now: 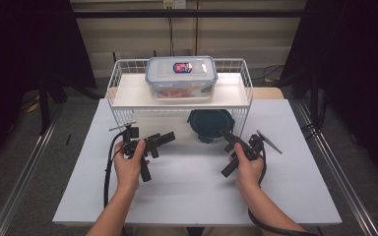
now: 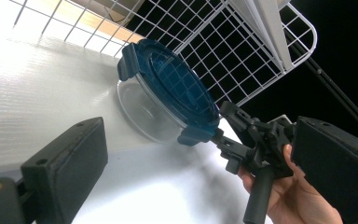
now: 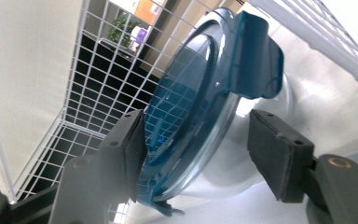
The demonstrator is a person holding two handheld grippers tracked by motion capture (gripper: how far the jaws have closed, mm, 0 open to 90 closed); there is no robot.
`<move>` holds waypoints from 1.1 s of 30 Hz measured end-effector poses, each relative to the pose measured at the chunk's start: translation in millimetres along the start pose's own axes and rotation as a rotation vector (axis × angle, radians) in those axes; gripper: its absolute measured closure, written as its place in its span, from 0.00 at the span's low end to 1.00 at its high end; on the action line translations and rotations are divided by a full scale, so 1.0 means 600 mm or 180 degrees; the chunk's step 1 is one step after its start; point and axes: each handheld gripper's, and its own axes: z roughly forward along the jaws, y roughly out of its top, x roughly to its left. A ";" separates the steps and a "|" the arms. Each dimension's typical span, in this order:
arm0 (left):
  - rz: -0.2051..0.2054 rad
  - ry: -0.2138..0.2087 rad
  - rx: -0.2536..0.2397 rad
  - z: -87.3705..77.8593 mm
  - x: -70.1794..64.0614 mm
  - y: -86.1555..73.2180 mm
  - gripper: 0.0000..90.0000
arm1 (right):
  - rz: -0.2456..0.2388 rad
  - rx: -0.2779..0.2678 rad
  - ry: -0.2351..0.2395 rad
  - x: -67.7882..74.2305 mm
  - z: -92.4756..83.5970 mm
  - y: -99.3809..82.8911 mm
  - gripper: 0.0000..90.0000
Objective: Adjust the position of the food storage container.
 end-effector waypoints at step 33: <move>0.0017 -0.0003 0.0022 -0.003 0.000 0.000 0.05 | 0.0642 0.0099 -0.0039 -0.002 0.015 0.001 0.87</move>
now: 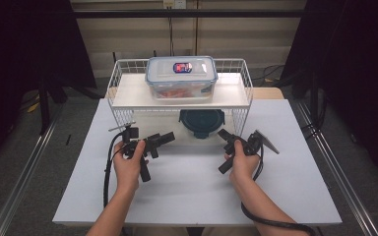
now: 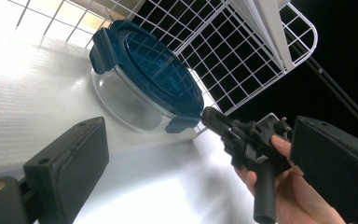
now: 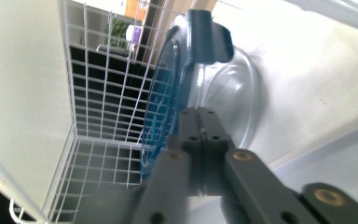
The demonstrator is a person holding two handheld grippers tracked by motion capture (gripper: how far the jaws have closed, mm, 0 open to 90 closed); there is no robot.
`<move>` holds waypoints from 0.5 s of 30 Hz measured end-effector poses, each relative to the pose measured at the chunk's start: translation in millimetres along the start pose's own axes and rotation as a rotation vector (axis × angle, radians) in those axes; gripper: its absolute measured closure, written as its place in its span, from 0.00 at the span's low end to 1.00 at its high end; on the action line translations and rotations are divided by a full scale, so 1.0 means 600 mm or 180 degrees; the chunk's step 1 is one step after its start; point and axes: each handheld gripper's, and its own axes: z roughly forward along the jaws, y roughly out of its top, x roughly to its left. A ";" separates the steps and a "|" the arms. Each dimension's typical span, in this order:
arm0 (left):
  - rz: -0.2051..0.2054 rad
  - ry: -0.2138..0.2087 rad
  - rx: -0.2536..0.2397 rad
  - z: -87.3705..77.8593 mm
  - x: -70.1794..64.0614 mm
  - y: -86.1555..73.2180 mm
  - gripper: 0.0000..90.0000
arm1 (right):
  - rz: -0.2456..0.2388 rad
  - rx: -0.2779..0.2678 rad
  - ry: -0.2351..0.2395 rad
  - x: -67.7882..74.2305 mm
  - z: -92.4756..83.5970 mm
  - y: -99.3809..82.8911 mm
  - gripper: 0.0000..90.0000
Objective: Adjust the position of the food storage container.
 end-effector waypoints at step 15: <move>0.0037 0.0012 -0.0035 -0.003 0.001 0.001 0.06 | 0.0042 0.0221 0.0142 0.014 0.025 -0.049 0.55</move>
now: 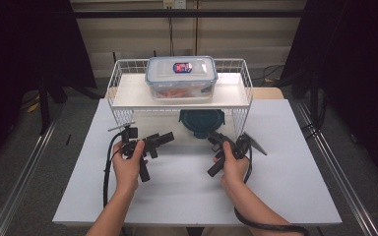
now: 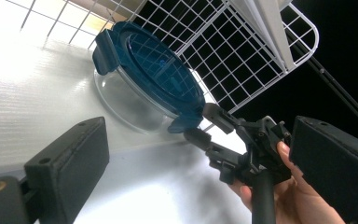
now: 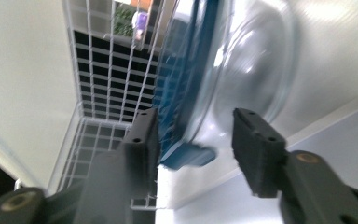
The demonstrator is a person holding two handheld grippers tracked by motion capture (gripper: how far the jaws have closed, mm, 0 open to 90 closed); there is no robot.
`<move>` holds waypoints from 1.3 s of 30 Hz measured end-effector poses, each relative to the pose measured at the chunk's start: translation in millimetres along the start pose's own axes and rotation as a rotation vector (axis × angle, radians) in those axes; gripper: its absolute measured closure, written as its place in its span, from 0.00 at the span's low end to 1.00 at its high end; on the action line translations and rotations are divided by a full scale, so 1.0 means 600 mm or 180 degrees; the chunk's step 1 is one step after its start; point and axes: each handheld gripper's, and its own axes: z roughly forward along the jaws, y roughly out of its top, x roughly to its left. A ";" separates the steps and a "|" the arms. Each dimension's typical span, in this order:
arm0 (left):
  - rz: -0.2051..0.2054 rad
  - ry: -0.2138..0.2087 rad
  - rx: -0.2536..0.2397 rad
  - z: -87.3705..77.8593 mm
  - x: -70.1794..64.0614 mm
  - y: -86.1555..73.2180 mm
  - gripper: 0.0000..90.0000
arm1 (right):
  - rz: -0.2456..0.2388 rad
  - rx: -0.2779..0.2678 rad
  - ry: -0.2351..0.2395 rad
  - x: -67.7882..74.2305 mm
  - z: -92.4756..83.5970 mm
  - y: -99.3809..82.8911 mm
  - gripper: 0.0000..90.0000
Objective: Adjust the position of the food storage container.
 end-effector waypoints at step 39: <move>0.0019 0.0004 0.0025 0.006 -0.001 -0.003 0.07 | 0.0189 0.0424 0.0130 -0.026 -0.031 0.006 0.67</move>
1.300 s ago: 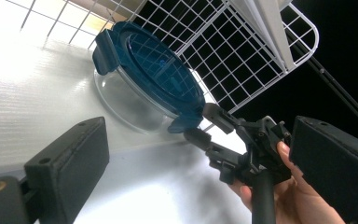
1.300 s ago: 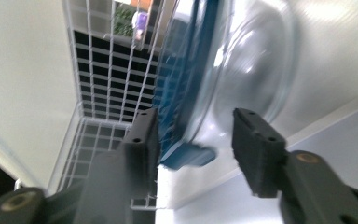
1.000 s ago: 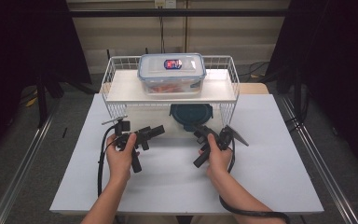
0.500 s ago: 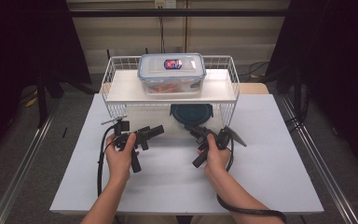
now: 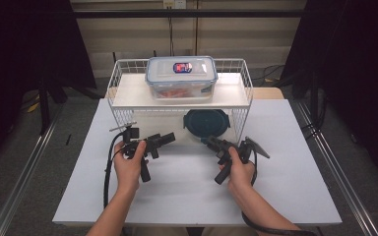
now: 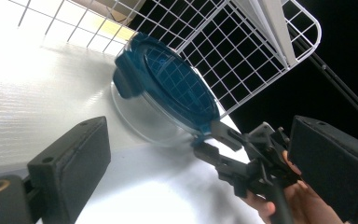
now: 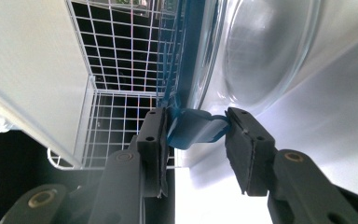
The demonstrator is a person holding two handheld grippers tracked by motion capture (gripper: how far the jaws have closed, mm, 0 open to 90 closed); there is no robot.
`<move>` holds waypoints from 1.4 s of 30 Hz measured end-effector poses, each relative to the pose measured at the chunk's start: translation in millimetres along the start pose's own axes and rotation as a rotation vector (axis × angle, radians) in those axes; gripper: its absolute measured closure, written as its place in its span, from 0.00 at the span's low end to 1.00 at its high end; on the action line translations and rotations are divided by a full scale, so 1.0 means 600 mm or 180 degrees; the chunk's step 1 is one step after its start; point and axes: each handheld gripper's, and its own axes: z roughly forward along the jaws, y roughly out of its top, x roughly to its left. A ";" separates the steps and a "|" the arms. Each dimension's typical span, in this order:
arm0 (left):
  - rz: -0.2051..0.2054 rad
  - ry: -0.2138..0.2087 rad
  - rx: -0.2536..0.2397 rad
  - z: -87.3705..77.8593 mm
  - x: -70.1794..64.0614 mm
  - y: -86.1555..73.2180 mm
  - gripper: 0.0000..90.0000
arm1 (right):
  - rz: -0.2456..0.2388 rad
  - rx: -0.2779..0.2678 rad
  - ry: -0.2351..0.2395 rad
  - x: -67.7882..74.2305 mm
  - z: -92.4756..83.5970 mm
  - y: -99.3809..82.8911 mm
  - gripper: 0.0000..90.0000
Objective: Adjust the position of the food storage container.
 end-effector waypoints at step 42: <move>0.0056 -0.0104 0.0188 0.046 -0.013 -0.009 0.08 | 0.0047 0.0482 -0.0151 -0.036 -0.165 -0.026 0.64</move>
